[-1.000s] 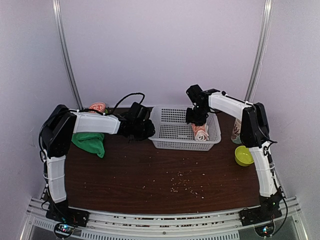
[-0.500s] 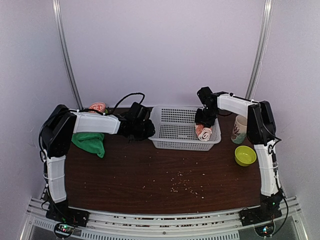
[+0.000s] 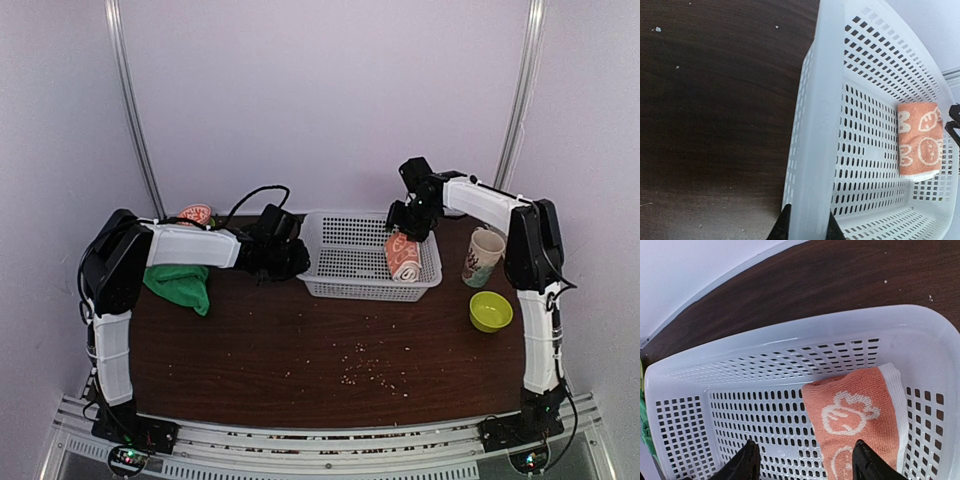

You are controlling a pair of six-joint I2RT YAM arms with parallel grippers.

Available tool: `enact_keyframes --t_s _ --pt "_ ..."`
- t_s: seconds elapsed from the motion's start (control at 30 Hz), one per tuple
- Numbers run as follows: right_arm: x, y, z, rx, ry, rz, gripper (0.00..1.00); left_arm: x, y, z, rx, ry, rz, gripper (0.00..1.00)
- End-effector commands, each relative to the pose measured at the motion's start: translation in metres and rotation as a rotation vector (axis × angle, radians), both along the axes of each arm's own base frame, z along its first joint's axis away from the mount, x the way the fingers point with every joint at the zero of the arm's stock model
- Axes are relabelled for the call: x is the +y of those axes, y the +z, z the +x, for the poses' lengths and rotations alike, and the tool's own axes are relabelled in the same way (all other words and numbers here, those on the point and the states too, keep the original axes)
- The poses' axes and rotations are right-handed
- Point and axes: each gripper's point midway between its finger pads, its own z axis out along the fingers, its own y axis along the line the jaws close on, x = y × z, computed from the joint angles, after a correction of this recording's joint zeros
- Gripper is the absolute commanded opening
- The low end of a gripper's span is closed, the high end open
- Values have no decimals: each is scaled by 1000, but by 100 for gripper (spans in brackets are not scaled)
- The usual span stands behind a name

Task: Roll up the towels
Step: Adjust the towel in the bin.

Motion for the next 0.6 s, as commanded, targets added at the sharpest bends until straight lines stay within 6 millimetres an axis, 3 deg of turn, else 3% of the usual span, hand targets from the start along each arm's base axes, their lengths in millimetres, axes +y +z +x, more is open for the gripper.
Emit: enact_keyframes --t_s 0.0,0.17,0.33,0.5,0.57 --pt "18 43 -4 -78 64 51 64 9 -2 3 2 9 59 3" --pt "23 80 -11 -149 85 57 65 2 8 5 -2 -20 52 18" --pt "24 127 -27 -228 102 83 66 -3 21 3 -4 -53 36 43" --pt "25 159 -49 -277 132 96 67 -6 60 3 -61 -75 0 67" --pt "26 171 -61 -295 147 84 67 -5 79 2 -89 -84 -10 82"
